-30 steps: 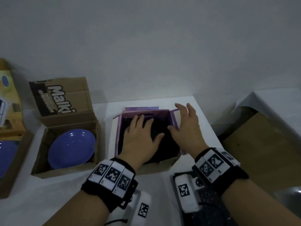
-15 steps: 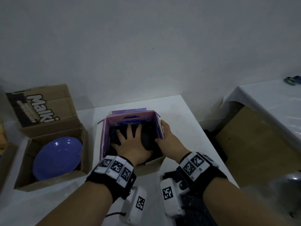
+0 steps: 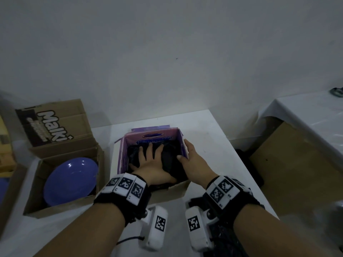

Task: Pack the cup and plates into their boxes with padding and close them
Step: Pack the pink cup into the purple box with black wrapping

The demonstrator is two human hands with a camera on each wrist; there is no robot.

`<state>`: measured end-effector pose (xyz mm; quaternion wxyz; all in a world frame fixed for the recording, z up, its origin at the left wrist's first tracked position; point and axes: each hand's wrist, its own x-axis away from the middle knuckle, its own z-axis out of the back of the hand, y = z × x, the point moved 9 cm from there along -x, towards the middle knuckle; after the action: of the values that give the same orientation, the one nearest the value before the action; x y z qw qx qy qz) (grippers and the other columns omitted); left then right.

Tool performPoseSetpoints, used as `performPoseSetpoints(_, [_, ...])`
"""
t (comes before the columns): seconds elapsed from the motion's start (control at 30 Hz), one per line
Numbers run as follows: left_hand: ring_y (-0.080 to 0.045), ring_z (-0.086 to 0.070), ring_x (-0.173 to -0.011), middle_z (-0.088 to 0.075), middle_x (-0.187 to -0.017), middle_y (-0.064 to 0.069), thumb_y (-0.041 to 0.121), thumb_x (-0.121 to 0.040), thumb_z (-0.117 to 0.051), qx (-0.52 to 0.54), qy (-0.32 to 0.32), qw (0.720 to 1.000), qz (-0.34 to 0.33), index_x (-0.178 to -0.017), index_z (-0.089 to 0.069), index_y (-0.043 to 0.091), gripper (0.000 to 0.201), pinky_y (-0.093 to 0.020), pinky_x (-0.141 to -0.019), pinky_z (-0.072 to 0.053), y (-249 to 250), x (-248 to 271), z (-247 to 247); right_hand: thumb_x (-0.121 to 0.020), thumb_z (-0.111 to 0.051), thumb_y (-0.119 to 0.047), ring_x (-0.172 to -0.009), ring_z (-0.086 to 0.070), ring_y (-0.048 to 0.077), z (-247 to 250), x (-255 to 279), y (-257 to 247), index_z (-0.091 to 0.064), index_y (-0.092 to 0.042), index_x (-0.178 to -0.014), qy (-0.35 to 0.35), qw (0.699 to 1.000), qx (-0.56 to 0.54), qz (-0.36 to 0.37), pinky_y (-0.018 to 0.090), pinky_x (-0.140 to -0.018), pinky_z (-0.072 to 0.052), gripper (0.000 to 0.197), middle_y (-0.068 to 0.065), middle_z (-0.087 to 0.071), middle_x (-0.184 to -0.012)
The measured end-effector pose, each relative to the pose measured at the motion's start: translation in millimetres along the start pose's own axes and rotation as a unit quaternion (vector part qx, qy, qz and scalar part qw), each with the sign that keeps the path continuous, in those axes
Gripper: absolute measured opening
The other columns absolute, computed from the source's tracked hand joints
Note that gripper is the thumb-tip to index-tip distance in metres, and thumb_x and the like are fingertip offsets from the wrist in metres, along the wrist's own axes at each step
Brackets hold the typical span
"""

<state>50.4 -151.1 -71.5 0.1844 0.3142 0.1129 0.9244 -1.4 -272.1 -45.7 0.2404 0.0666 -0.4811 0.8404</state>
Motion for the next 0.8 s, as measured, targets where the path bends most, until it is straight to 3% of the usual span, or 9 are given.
performPoseSetpoints(0.17, [-0.031,0.022,-0.142,0.022,-0.155,0.001,0.058,-0.069,-0.069,-0.019,0.075,0.997,-0.013,-0.146,0.014,0.038,0.115,-0.069,-0.108,-0.011,4,7,-2,-0.099,-0.042,-0.031,-0.124,-0.049,0.029,-1,-1,0,-0.011,-0.025,-0.151,0.001,1.000,-0.008,0.001,0.034,-0.101,-0.040,0.061,0.007,-0.046,-0.143])
performPoseSetpoints(0.27, [-0.030,0.024,-0.141,0.026,-0.154,0.002,0.057,-0.069,-0.070,-0.003,0.035,0.999,-0.007,-0.145,0.018,0.037,0.118,-0.064,-0.112,-0.006,2,7,-2,-0.099,-0.042,-0.031,-0.124,-0.049,0.029,-1,0,0,-0.010,-0.025,-0.151,0.001,1.000,-0.006,0.003,0.035,-0.102,-0.040,0.061,0.007,-0.045,-0.144])
performPoseSetpoints(0.37, [-0.030,0.023,-0.142,0.032,-0.153,-0.001,0.036,-0.076,-0.070,0.023,-0.026,0.999,0.008,-0.145,0.022,0.031,0.116,-0.053,-0.117,-0.004,-4,16,9,-0.099,-0.041,-0.030,-0.125,-0.048,0.029,0,0,1,-0.011,-0.025,-0.151,0.004,1.000,-0.003,0.004,0.033,-0.101,-0.039,0.060,0.007,-0.044,-0.144])
performPoseSetpoints(0.47, [-0.033,0.005,-0.145,0.031,-0.153,-0.003,0.011,-0.085,-0.055,-0.049,-0.059,0.997,-0.022,-0.148,0.018,0.030,0.098,-0.046,-0.117,-0.014,-8,29,25,-0.099,-0.041,-0.029,-0.123,-0.050,0.029,0,-2,1,-0.013,-0.025,-0.150,0.006,1.000,-0.006,0.007,0.031,-0.097,-0.039,0.058,0.007,-0.046,-0.143])
performPoseSetpoints(0.53, [-0.036,-0.025,-0.138,0.031,-0.153,-0.006,0.004,-0.086,-0.051,-0.076,-0.055,0.995,-0.036,-0.147,0.019,0.031,0.097,-0.041,-0.110,-0.032,-13,32,28,-0.099,-0.041,-0.028,-0.121,-0.051,0.028,0,-2,0,-0.014,-0.025,-0.150,0.008,1.000,-0.008,0.006,0.028,-0.093,-0.038,0.058,0.007,-0.047,-0.141])
performPoseSetpoints(0.6, [-0.030,-0.055,-0.102,0.030,-0.153,-0.012,-0.002,-0.083,-0.054,-0.077,-0.027,0.996,-0.043,-0.146,0.020,0.033,0.104,-0.033,-0.085,-0.049,-13,31,24,-0.099,-0.041,-0.027,-0.120,-0.052,0.028,0,-1,0,-0.014,-0.025,-0.150,0.008,1.000,-0.010,0.006,0.027,-0.091,-0.038,0.057,0.007,-0.048,-0.140])
performPoseSetpoints(0.67, [-0.025,-0.054,-0.082,0.024,-0.154,-0.015,-0.005,-0.080,-0.057,-0.077,0.015,0.996,-0.049,-0.146,0.020,0.036,0.110,-0.030,-0.068,-0.048,-11,30,19,-0.100,-0.041,-0.027,-0.118,-0.053,0.027,0,-1,-1,-0.014,-0.025,-0.150,0.008,1.000,-0.014,0.005,0.025,-0.087,-0.038,0.057,0.006,-0.049,-0.139])
performPoseSetpoints(0.73, [-0.027,-0.054,-0.085,0.022,-0.155,-0.017,-0.008,-0.076,-0.060,-0.077,0.036,0.995,-0.044,-0.146,0.019,0.037,0.115,-0.030,-0.066,-0.047,-13,29,15,-0.100,-0.041,-0.027,-0.117,-0.053,0.026,0,-1,-1,-0.013,-0.025,-0.150,0.008,1.000,-0.016,0.006,0.024,-0.085,-0.039,0.057,0.006,-0.050,-0.138])
performPoseSetpoints(0.8, [-0.029,-0.056,-0.092,0.024,-0.154,-0.017,-0.006,-0.075,-0.062,-0.082,0.031,0.995,-0.038,-0.145,0.021,0.038,0.117,-0.033,-0.072,-0.052,-15,32,15,-0.100,-0.041,-0.027,-0.118,-0.053,0.026,0,-1,0,-0.014,-0.026,-0.150,0.009,1.000,-0.017,0.008,0.024,-0.087,-0.039,0.057,0.006,-0.050,-0.139])
